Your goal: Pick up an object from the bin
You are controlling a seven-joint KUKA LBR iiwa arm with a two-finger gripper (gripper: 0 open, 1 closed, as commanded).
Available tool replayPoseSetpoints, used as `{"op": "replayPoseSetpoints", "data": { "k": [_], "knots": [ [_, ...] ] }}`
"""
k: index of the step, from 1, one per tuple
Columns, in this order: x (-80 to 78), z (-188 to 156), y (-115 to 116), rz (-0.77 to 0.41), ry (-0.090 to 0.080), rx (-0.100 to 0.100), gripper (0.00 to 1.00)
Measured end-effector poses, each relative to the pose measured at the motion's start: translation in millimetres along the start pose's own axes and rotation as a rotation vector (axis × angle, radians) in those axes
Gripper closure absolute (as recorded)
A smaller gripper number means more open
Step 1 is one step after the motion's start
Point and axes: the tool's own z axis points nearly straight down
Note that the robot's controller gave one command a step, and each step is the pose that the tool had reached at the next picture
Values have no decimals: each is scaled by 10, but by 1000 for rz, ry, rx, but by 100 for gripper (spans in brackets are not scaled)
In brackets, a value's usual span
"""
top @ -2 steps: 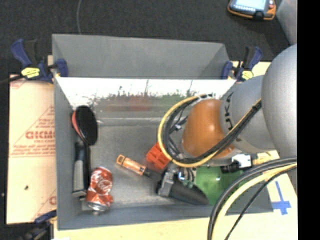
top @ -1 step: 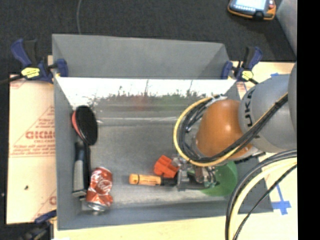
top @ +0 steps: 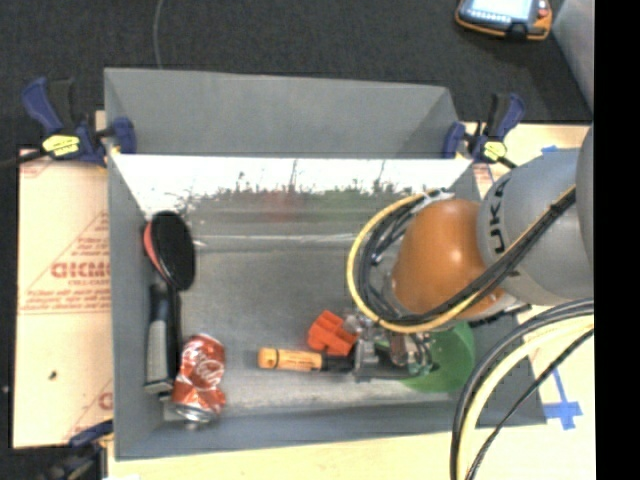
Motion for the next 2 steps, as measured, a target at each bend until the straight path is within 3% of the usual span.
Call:
{"op": "replayPoseSetpoints", "data": {
  "k": [1,2],
  "knots": [
    [36,-128,0,0,15,0,100],
    [23,-564,0,0,14,1,100]
  ]
}}
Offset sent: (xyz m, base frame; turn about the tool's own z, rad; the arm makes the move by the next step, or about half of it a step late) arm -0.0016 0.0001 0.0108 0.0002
